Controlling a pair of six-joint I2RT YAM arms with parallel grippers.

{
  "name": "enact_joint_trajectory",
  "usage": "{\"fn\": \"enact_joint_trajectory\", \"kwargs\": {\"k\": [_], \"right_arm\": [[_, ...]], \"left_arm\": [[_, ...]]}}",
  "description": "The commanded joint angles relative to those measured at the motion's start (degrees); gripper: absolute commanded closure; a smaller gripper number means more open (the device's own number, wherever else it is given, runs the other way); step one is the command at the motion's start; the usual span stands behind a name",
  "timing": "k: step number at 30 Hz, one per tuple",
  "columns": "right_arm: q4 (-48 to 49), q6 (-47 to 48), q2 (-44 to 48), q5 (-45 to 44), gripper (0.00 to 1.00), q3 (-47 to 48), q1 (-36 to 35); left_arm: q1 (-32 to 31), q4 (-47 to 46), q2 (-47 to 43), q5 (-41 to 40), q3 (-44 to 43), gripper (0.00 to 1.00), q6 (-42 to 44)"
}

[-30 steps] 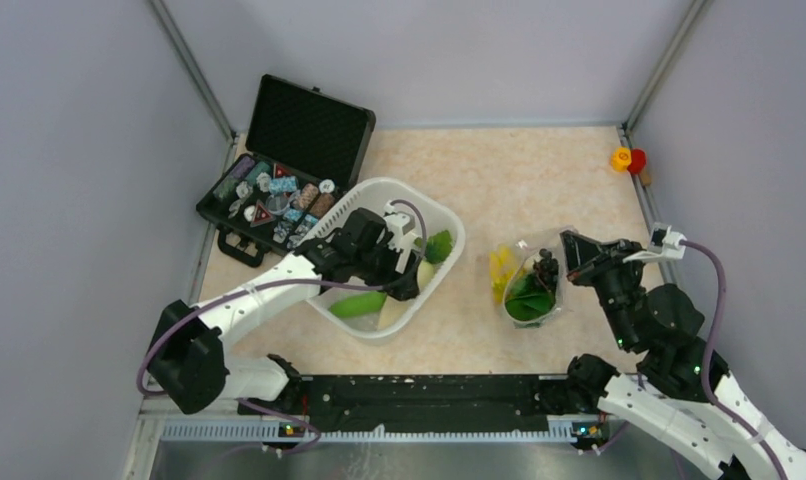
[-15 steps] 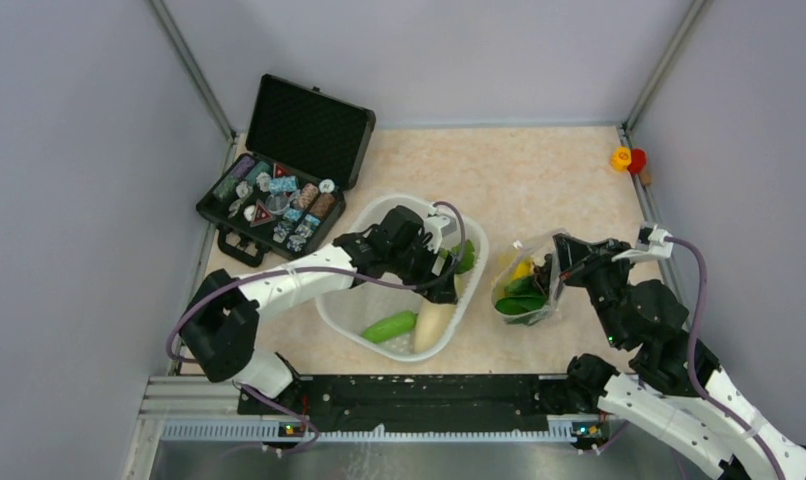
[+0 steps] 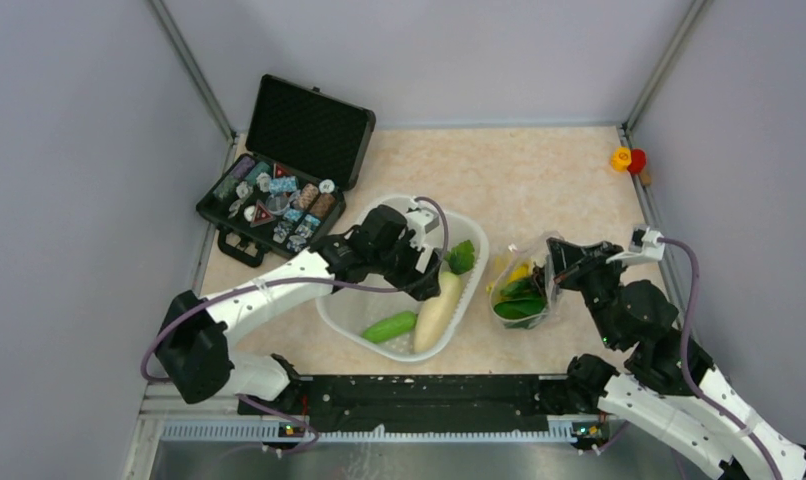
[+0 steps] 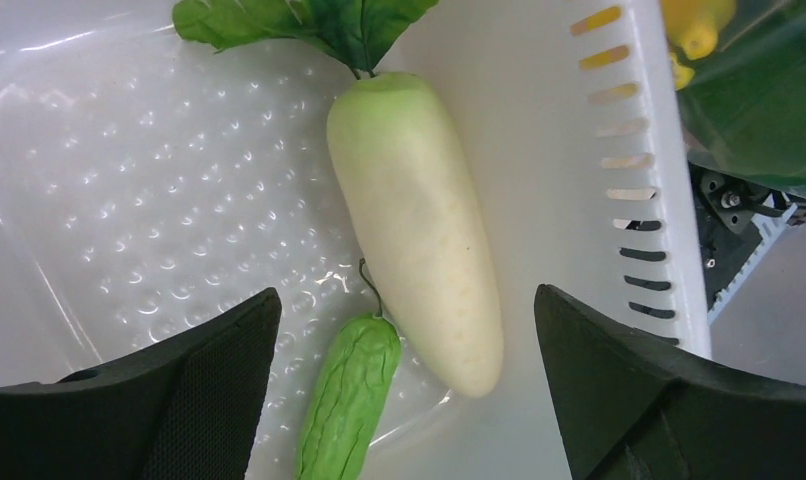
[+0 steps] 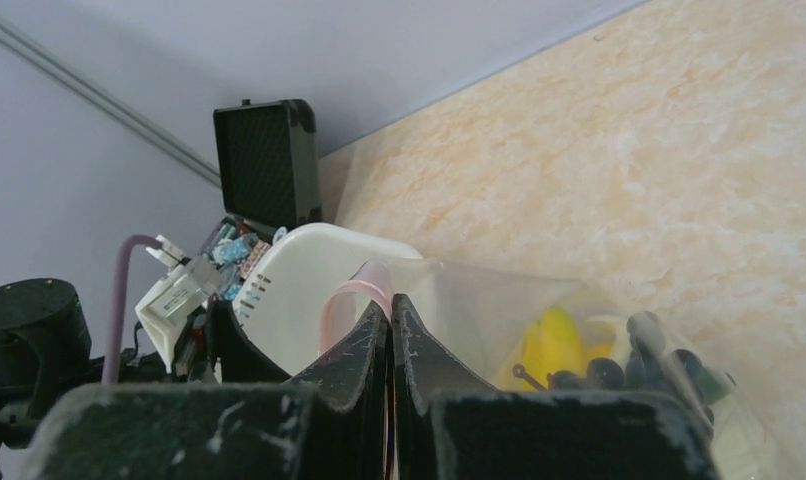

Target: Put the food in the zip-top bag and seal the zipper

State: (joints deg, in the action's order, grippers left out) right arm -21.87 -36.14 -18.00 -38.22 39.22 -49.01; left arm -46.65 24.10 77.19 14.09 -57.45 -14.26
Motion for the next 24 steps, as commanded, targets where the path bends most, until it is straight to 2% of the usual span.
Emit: {"fn": "enact_joint_trajectory", "kwargs": {"k": [1,11,14,19,24], "right_arm": [[2.51,-1.79,0.41,0.67,1.0,-0.96,-0.4],[2.1,-2.95,0.03,2.07,1.0,-0.82,-0.41],[1.62,-3.43,0.04,2.11,1.0,-0.81,-0.44],[1.52,-3.76,0.03,2.07,1.0,-0.89,-0.38],[1.51,-3.93,0.0,2.16,1.0,-0.9,-0.4]], "left_arm": [[0.17,-0.93,3.66,0.42,0.11,0.05,0.03],[0.22,-9.44,16.26,1.49,-1.06,0.13,-6.79],[0.31,-9.63,17.0,-1.2,-0.38,0.23,-7.14],[2.67,-8.27,18.14,-9.19,0.98,0.48,-8.37],[6.84,-8.71,15.37,-13.41,4.48,0.54,-9.07]]}}
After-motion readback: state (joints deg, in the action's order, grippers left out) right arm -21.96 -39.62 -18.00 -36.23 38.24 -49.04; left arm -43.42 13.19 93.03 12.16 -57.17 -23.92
